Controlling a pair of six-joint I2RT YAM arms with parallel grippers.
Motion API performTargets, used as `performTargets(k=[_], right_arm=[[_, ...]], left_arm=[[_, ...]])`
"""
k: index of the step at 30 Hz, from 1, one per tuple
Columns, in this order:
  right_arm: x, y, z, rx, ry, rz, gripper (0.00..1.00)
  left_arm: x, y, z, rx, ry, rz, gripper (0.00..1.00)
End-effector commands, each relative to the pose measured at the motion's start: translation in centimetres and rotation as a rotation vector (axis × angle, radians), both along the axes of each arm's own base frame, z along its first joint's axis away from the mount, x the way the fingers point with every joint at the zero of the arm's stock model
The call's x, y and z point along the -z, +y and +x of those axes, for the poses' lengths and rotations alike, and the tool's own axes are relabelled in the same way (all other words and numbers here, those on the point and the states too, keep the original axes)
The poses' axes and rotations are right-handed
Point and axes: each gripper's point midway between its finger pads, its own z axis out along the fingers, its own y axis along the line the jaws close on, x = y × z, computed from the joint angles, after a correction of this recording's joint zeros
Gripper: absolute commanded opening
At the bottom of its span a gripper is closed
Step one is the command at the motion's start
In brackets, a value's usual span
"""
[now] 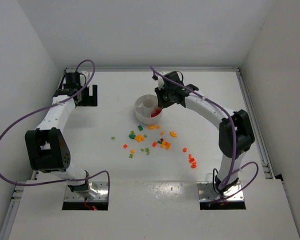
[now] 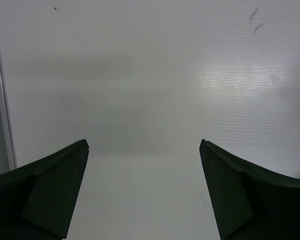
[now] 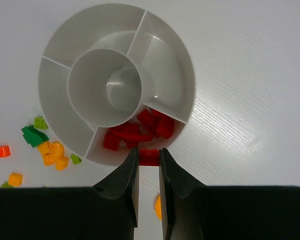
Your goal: Sort the legos into containers by color
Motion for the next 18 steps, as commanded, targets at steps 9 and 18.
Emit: performTargets(k=[9, 18], right_arm=[[1.3, 1.8, 0.4, -0.050, 0.051, 0.024, 0.24], [-0.9, 1.6, -1.2, -0.103, 0.005, 0.062, 0.43]], left_arm=[[-1.7, 0.7, 0.5, -0.013, -0.050, 0.014, 1.00], [-1.7, 0.5, 0.8, -0.020, -0.053, -0.005, 1.00]])
